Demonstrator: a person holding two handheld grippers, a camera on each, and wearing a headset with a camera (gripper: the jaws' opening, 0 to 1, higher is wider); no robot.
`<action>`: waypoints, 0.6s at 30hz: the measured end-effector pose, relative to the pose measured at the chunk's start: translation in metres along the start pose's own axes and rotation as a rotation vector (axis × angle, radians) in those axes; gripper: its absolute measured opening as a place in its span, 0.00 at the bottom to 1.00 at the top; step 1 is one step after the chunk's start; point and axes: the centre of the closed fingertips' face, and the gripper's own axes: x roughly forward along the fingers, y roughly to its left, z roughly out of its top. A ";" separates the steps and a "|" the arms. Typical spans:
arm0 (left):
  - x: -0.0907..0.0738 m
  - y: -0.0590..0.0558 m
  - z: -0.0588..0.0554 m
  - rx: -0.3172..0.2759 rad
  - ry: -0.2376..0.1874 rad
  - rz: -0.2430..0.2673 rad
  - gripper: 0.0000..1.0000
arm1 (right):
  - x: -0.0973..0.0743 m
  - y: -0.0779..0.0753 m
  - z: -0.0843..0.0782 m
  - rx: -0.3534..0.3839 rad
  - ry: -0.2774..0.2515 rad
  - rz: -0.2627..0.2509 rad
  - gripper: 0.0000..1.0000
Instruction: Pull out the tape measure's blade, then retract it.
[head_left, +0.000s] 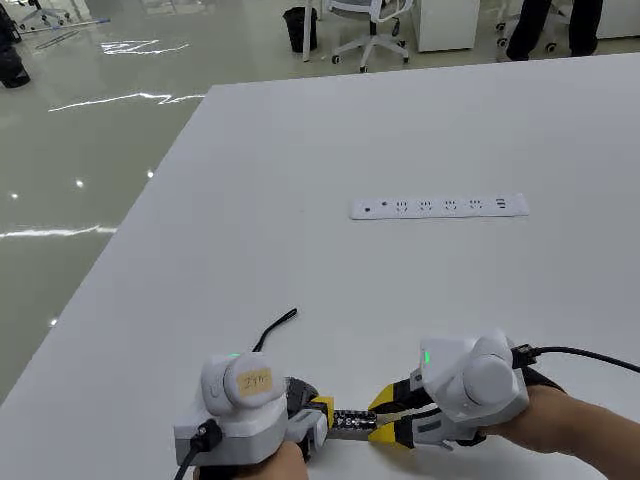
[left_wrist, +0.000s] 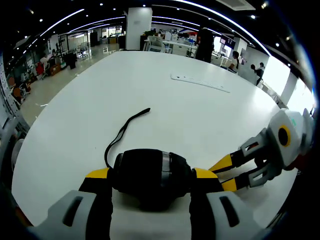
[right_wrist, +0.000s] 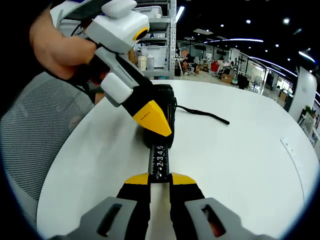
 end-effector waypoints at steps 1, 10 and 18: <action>0.000 0.000 0.000 -0.001 0.001 -0.001 0.58 | 0.000 0.000 0.000 0.001 0.000 0.000 0.13; 0.000 0.001 0.000 -0.005 0.002 -0.005 0.58 | 0.002 0.000 0.002 -0.001 -0.002 0.001 0.13; 0.000 0.001 0.000 -0.008 0.003 -0.009 0.58 | 0.003 -0.001 0.004 -0.004 -0.003 0.000 0.13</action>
